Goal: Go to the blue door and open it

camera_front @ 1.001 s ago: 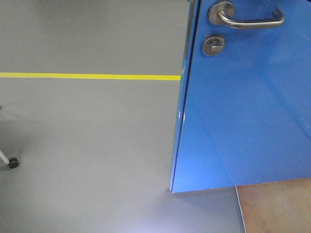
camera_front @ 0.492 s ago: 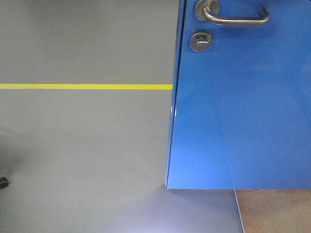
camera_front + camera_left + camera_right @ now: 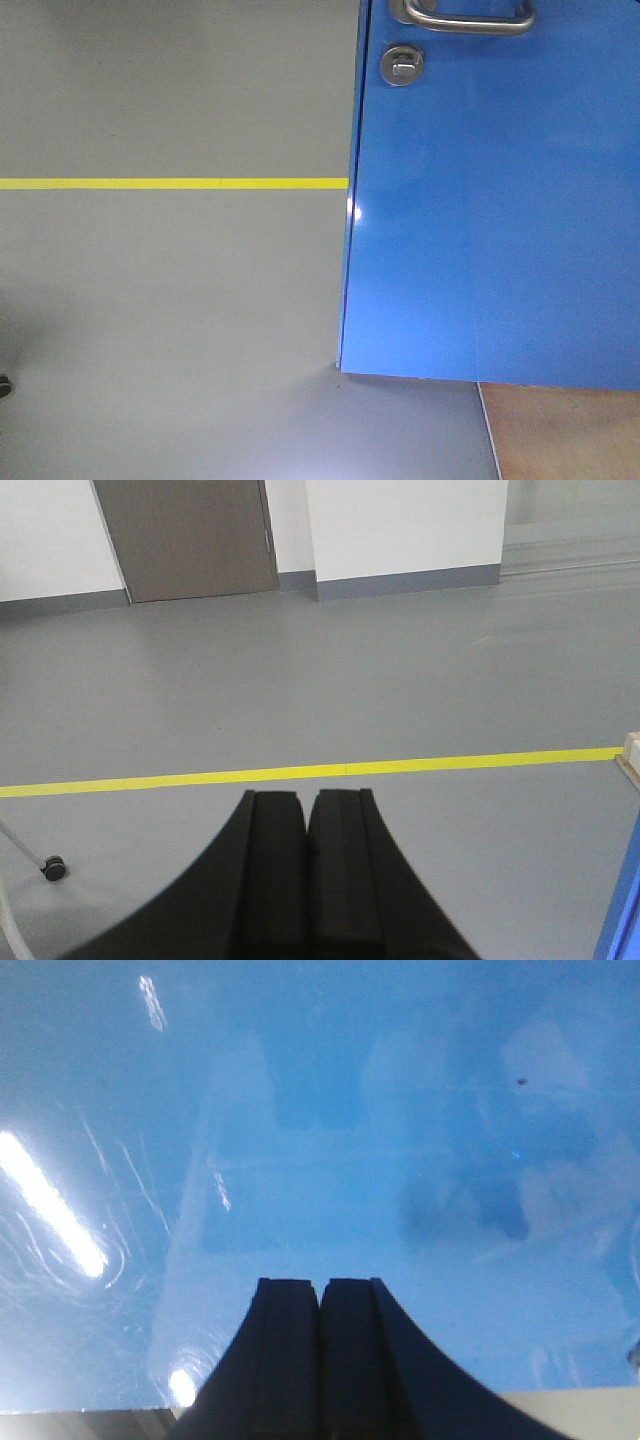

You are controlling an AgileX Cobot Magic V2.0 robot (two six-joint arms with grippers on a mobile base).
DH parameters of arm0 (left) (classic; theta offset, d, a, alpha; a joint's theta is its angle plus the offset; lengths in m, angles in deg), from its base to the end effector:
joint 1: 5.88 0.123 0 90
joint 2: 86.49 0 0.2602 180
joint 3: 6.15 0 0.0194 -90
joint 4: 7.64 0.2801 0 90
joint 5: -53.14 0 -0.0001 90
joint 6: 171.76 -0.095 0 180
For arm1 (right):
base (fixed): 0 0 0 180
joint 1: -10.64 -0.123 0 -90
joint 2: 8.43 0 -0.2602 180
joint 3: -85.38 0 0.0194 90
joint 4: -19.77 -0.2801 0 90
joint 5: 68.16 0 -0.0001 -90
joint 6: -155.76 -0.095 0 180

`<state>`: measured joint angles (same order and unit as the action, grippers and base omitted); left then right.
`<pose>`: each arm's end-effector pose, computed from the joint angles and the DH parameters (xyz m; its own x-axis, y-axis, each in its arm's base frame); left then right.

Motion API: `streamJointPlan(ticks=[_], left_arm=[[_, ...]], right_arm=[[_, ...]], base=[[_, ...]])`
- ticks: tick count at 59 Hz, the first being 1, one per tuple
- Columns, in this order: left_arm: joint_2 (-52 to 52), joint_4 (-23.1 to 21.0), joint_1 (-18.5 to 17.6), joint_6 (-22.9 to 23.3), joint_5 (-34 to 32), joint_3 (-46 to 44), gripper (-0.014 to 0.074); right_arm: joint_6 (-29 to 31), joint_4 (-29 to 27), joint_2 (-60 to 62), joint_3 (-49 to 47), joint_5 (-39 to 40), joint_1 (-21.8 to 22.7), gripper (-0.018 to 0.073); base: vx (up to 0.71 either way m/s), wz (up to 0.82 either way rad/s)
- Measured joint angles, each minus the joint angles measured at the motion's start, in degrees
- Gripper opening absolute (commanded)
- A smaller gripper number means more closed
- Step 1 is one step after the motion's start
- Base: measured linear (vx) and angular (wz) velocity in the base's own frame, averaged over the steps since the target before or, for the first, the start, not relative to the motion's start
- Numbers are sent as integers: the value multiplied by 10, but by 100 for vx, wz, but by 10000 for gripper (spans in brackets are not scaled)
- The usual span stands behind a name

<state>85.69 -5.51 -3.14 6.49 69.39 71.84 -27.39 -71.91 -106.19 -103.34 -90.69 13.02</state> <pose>0.1129 0.0064 0.1783 -0.2119 0.0561 -0.9757 -0.0440 0.9968 0.0669 0.4037 0.0197 0.4074 -0.3454 0.9354 0.0755 0.0010 -0.0801 0.9968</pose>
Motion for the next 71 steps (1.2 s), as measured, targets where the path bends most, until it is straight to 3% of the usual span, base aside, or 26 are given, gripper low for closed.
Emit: streamJointPlan(ticks=[28,34,43,56,64,71], left_arm=[[0,0,0,0,0,0,70],[0,0,0,0,0,0,70],[0,0,0,0,0,0,70],[0,0,0,0,0,0,70],[0,0,0,0,0,0,70],[0,0,0,0,0,0,70]], right_arm=[[1,1,0,0,0,0,2],[15,21,0,0,-3,0,2],[73,167,28,9,-40,0,2],[181,472,153,92,-131,-1,2],[218,644,250,188,-123,-1,2],[203,772,346,291,-55,-1,2]], base=[[0,0],[0,0],[0,0],[0,0],[0,0],[0,0]])
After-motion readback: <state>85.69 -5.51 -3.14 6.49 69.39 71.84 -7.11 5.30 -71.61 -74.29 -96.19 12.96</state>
